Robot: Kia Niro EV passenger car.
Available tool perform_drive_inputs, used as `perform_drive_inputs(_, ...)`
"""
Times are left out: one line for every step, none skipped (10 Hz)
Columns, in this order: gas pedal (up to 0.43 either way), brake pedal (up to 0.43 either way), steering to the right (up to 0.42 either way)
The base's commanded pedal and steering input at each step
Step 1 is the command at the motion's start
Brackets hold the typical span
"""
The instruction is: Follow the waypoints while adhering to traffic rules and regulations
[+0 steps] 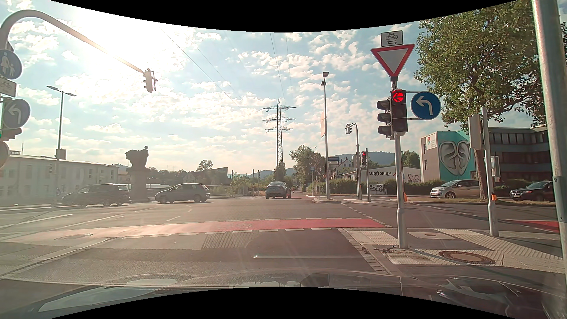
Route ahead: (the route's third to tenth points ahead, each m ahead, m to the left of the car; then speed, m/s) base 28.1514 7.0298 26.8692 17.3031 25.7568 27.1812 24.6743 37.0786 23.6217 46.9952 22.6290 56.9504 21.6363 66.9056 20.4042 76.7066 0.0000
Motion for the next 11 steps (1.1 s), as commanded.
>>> perform_drive_inputs(0.0,0.232,-0.008)
perform_drive_inputs(0.0,0.232,-0.008)
perform_drive_inputs(0.0,0.232,-0.008)
perform_drive_inputs(0.0,0.232,-0.009)
perform_drive_inputs(0.0,0.226,-0.008)
perform_drive_inputs(0.0,0.232,-0.008)
perform_drive_inputs(0.0,0.232,-0.009)
perform_drive_inputs(0.0,0.232,-0.008)
perform_drive_inputs(0.0,0.232,-0.008)
perform_drive_inputs(0.0,0.232,-0.009)
perform_drive_inputs(0.0,0.232,-0.009)
